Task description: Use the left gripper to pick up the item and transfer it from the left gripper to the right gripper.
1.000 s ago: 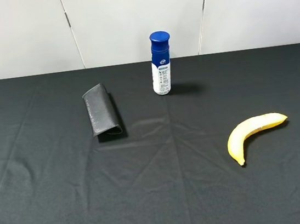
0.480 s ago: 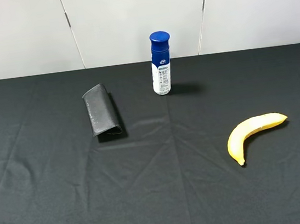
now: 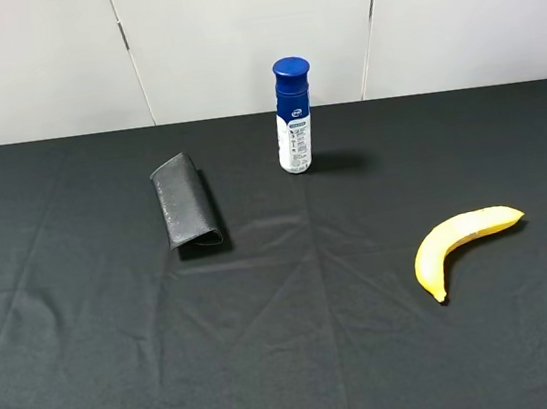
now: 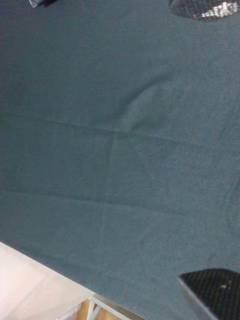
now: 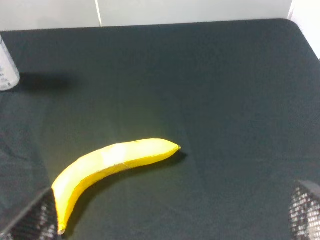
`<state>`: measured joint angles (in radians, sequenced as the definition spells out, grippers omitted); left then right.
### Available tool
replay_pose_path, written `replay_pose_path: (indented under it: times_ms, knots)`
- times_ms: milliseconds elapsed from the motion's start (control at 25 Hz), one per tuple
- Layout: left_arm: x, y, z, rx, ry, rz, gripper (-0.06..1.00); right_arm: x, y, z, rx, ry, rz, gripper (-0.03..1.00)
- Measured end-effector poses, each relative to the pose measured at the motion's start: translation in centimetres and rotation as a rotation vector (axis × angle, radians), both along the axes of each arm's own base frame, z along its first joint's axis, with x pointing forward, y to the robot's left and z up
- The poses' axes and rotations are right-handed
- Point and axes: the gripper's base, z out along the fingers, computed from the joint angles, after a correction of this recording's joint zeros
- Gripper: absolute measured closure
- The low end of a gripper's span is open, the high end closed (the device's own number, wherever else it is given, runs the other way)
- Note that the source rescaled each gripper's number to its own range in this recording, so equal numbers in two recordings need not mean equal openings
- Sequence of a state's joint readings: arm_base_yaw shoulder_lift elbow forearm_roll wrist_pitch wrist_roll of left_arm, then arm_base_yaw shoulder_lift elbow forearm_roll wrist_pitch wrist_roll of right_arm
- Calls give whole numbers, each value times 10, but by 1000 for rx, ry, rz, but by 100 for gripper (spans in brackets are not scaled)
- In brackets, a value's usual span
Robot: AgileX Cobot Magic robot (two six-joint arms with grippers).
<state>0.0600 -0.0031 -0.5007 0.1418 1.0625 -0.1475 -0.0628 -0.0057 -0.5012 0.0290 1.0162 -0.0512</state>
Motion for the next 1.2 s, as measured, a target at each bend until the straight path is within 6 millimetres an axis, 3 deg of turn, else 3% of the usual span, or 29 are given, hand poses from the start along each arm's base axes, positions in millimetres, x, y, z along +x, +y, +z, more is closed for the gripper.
replay_pose_path:
  times_ms: [1200]
  knots:
    - [0, 0, 0, 0, 0, 0, -6, 0, 0, 0, 0, 0, 0, -3]
